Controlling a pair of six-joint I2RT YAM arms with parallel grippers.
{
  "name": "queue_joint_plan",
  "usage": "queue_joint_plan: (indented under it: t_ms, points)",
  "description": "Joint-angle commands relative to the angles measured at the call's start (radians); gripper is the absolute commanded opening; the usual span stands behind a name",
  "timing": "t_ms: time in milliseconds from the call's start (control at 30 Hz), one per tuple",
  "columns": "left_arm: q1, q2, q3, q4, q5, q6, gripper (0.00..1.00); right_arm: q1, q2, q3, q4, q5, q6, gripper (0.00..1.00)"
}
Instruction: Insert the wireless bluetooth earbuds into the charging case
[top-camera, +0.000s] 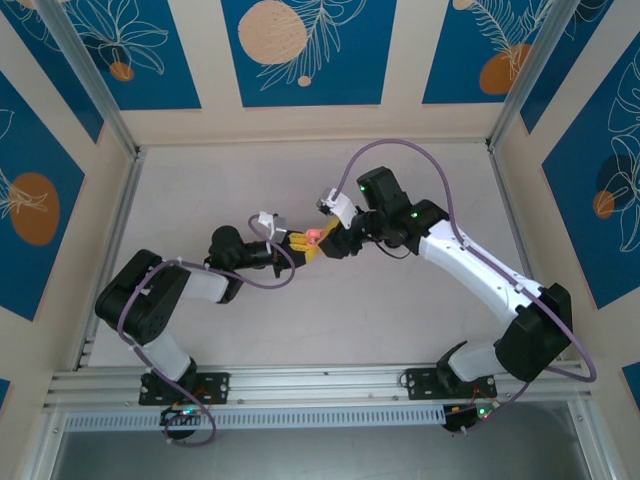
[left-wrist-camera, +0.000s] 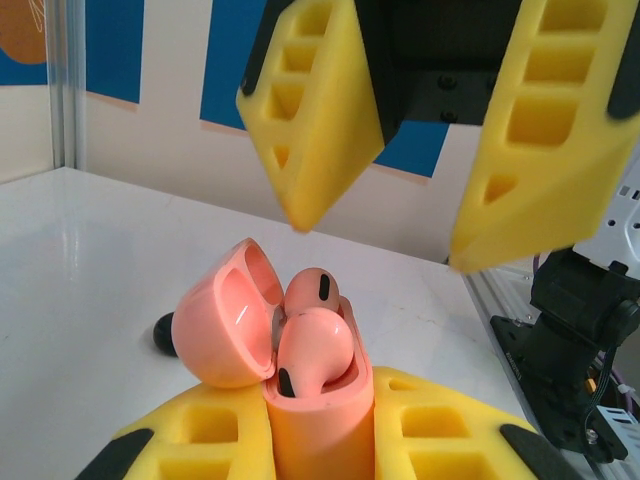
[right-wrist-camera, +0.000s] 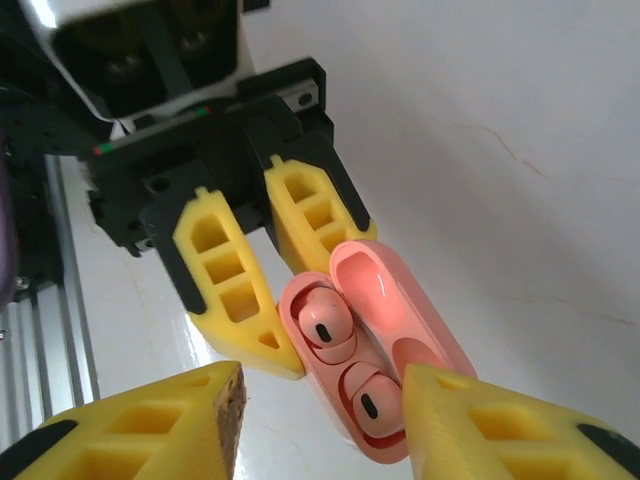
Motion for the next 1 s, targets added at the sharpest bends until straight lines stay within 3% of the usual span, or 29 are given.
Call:
queue_joint_plan:
  t_ms: [0, 433, 733, 967]
  points:
    - [-0.009, -0.014, 0.024, 0.058, 0.001, -0.002, 0.16, -0.022, -0.037, 0.012, 0.026, -0.126, 0.064, 0.48]
    - [-0.009, -0.055, -0.008, 0.058, -0.016, 0.082, 0.15, -0.127, -0.079, -0.008, 0.083, -0.298, 0.306, 0.50]
    - [-0.010, -0.104, -0.055, 0.044, -0.069, 0.209, 0.15, -0.154, -0.111, -0.052, 0.012, -0.209, 0.559, 0.39]
    - [-0.025, -0.193, -0.092, -0.086, -0.134, 0.392, 0.15, -0.128, -0.112, -0.072, -0.012, -0.204, 0.745, 0.37]
